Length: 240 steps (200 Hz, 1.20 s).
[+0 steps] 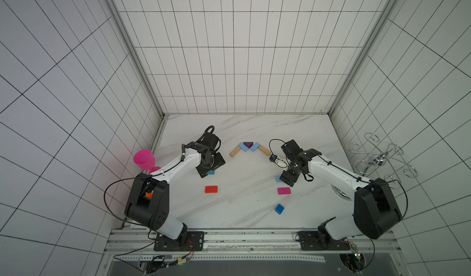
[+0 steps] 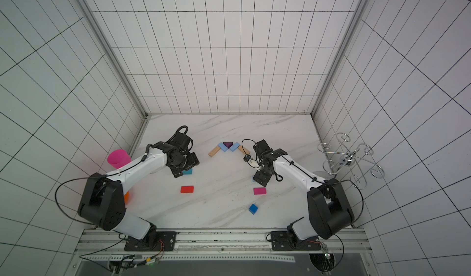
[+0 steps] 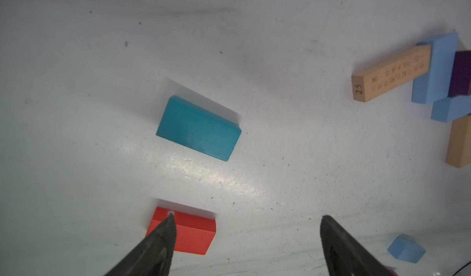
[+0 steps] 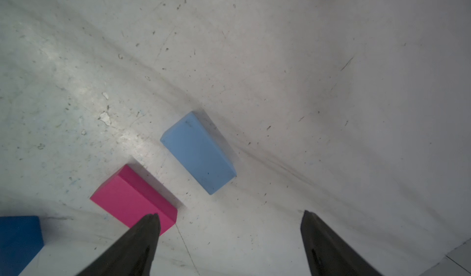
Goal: Assemble a heart with building blocks
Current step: Pick up the building block from the center of the board.
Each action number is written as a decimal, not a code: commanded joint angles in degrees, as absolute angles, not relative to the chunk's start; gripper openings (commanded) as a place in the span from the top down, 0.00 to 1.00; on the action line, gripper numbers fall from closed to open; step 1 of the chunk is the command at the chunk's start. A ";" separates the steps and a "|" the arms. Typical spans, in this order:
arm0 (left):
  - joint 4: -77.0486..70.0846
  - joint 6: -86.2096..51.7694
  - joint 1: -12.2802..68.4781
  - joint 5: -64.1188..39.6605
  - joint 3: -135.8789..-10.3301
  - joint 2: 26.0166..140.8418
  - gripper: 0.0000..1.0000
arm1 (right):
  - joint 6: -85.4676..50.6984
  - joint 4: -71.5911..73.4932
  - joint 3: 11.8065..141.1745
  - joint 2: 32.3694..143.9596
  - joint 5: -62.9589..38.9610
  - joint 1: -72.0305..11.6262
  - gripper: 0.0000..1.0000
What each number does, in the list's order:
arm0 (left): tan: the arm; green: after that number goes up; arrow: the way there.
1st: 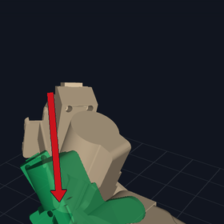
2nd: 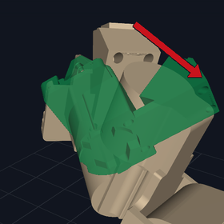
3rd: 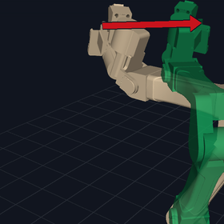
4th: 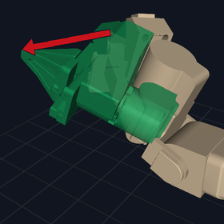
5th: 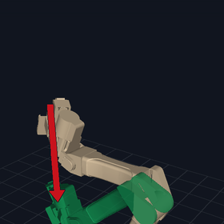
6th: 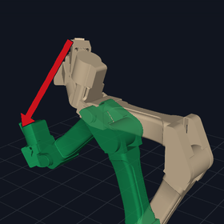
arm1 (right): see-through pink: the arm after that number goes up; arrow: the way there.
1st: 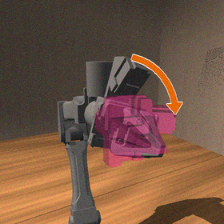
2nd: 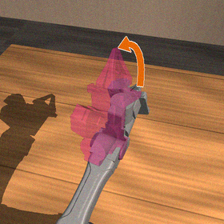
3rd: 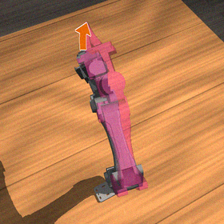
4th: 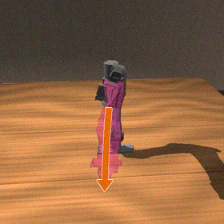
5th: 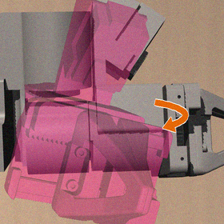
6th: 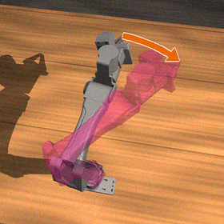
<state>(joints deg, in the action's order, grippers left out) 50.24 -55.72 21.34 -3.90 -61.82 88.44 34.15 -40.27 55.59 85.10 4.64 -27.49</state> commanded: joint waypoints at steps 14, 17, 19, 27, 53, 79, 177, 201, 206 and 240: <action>45.27 -72.99 19.61 -5.63 -58.72 88.87 0.11 | 37.70 -40.89 59.44 91.26 5.31 -28.54 0.13; 44.80 -73.65 19.58 -5.97 -58.38 89.01 0.11 | 37.70 -41.32 59.81 91.73 5.00 -28.63 0.13; 44.47 -73.96 19.46 -6.28 -58.15 89.05 0.11 | 37.66 -41.55 60.00 91.97 4.83 -28.71 0.14; 43.38 -75.10 19.13 -7.05 -57.38 89.42 0.11 | 37.66 -41.72 60.36 92.66 4.29 -29.05 0.14; 42.81 -76.53 18.57 -6.77 -56.87 90.38 0.12 | 37.72 -41.03 58.80 92.97 4.02 -29.53 0.14; 42.16 -76.80 17.56 -5.81 -56.80 91.81 0.12 | 37.32 -40.64 59.53 95.47 5.34 -29.45 0.14; 38.94 -76.87 15.56 -7.31 -58.33 102.37 0.22 | 34.64 -46.33 64.07 104.74 2.67 -27.86 0.45; 39.20 -76.56 15.47 -6.61 -58.62 103.94 0.33 | 34.03 -47.33 64.24 105.05 1.44 -27.69 0.58; 39.20 -76.34 15.47 -6.43 -58.67 104.21 0.36 | 33.93 -47.69 64.34 105.04 1.09 -27.66 0.61; 40.05 -74.44 15.29 -5.73 -60.07 107.57 0.63 | 33.28 -49.83 65.19 104.40 -0.82 -27.60 0.85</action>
